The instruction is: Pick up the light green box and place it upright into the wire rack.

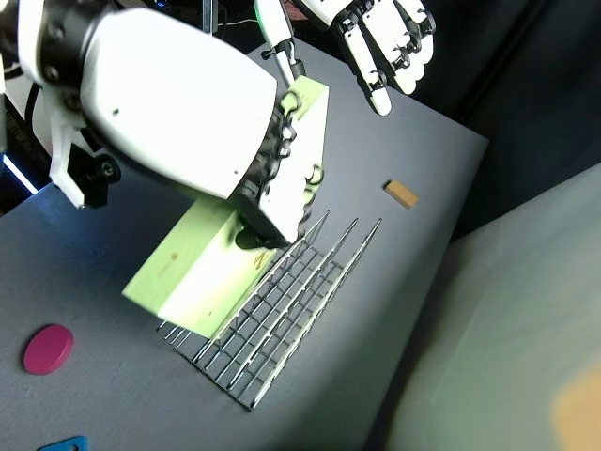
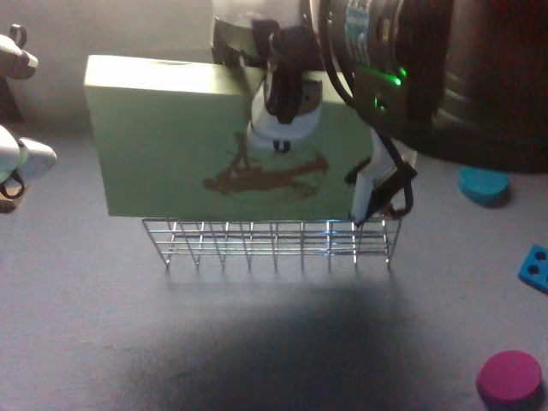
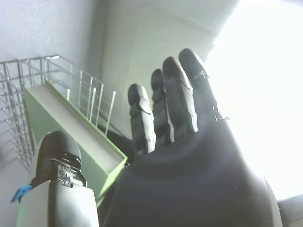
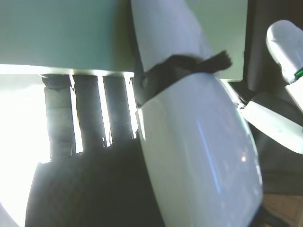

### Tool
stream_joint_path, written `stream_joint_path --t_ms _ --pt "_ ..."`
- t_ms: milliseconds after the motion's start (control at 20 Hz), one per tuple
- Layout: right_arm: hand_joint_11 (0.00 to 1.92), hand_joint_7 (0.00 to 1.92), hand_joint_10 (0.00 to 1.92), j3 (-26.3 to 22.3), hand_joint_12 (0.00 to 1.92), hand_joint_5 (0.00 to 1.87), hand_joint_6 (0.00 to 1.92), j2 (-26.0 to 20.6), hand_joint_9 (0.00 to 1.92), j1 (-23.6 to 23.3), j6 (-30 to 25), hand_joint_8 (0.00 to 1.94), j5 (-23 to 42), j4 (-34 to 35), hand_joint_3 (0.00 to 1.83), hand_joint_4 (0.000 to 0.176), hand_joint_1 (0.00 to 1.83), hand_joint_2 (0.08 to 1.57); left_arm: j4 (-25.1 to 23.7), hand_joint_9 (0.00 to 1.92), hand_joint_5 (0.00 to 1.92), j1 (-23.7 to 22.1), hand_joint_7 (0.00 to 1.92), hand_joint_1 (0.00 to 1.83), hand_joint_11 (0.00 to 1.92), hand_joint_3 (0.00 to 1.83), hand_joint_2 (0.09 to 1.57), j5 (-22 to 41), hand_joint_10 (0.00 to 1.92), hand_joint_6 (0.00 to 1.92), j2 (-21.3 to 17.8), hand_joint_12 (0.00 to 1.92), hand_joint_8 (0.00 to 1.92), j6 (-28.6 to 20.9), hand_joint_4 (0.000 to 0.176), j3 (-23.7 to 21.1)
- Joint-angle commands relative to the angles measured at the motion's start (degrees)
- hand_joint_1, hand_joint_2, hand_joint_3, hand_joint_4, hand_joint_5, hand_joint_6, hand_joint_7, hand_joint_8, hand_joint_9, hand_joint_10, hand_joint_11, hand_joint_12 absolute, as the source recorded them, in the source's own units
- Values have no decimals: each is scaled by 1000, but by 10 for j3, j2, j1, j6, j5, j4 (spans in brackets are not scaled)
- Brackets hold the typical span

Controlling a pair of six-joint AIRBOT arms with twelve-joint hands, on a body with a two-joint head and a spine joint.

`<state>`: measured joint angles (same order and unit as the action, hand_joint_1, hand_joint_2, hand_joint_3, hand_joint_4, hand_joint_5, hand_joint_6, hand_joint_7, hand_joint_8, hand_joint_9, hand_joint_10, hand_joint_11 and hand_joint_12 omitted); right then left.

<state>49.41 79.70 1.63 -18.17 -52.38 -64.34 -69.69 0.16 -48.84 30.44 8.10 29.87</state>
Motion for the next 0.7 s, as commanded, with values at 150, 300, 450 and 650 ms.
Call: stream_joint_path --t_ms 150,300,450,650 --pt "672 850 1484 0 1477 726 1207 3 762 6 -23 1229 7 -59 1 0 1349 1199 -48 238 336 -4 237 335 0 0 1173 9 0 0 -2 642 0 4 85 1" --pt "676 861 1503 0 1487 732 1204 3 749 5 -24 1211 6 -66 0 0 1349 1199 -48 238 336 -5 236 336 0 0 1172 9 0 0 -2 639 0 4 85 1" --pt "680 859 1501 0 1492 735 1200 2 750 0 -24 1215 4 -73 0 0 1349 1199 -48 238 335 -5 236 335 0 0 1172 8 0 0 -2 638 0 4 85 1" --pt "746 862 1465 2 1452 799 1088 -1 790 -11 -23 1211 5 -73 0 0 1356 1182 -48 243 351 -6 243 321 24 0 1175 8 2 7 -2 658 3 4 86 1"
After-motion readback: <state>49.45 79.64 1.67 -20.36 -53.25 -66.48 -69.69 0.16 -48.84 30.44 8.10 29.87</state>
